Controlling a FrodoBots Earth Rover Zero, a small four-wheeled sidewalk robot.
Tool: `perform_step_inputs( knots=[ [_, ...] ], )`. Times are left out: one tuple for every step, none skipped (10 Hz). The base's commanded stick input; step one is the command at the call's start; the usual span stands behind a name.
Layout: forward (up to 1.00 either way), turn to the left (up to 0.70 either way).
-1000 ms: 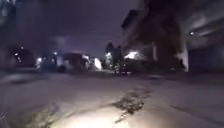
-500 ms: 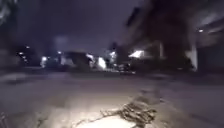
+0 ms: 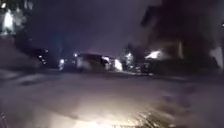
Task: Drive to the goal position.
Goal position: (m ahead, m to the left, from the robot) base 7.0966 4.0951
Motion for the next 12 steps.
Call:
perform_step_inputs(
  knots=[
    [0.70,0.00],
    [0.70,0.00],
    [0.70,0.00],
    [0.70,0.00],
    [0.70,0.00],
    [0.70,0.00],
    [0.70,0.00],
    [0.70,0.00],
    [0.70,0.00],
    [0.70,0.00],
    [0.70,0.00],
    [0.70,0.00]
  ],
)
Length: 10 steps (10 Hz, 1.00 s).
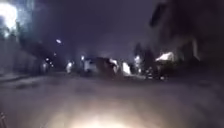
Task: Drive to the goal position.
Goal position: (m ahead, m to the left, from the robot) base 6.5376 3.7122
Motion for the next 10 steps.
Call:
perform_step_inputs(
  knots=[
    [0.70,0.00],
    [0.70,0.00],
    [0.70,0.00],
    [0.70,0.00],
    [0.70,0.00],
    [0.70,0.00],
    [0.70,0.00],
    [0.70,0.00],
    [0.70,0.00],
    [0.70,0.00]
  ],
)
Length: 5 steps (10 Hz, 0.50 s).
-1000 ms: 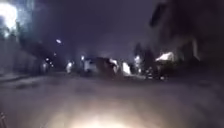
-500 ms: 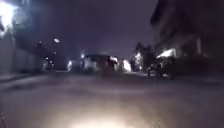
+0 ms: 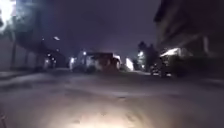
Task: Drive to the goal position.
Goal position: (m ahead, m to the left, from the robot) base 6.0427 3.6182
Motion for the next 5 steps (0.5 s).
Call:
perform_step_inputs(
  knots=[
    [0.70,0.10],
    [0.70,0.35],
    [0.70,0.35],
    [0.70,0.35],
    [0.70,0.35]
  ],
)
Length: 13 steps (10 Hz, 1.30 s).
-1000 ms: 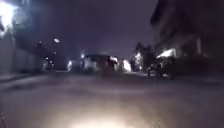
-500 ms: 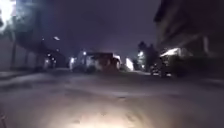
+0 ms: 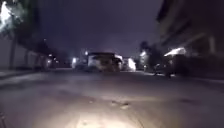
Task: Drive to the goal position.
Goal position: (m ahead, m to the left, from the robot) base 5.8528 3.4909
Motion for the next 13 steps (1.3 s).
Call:
perform_step_inputs(
  knots=[
    [0.70,0.35],
    [0.70,0.34],
    [0.70,0.30],
    [0.70,0.07],
    [0.70,0.00],
    [0.70,0.00],
    [0.70,0.00],
    [0.70,0.00],
    [0.70,0.00],
    [0.70,0.00],
    [0.70,0.00],
    [0.70,0.00],
    [0.70,0.00]
  ],
)
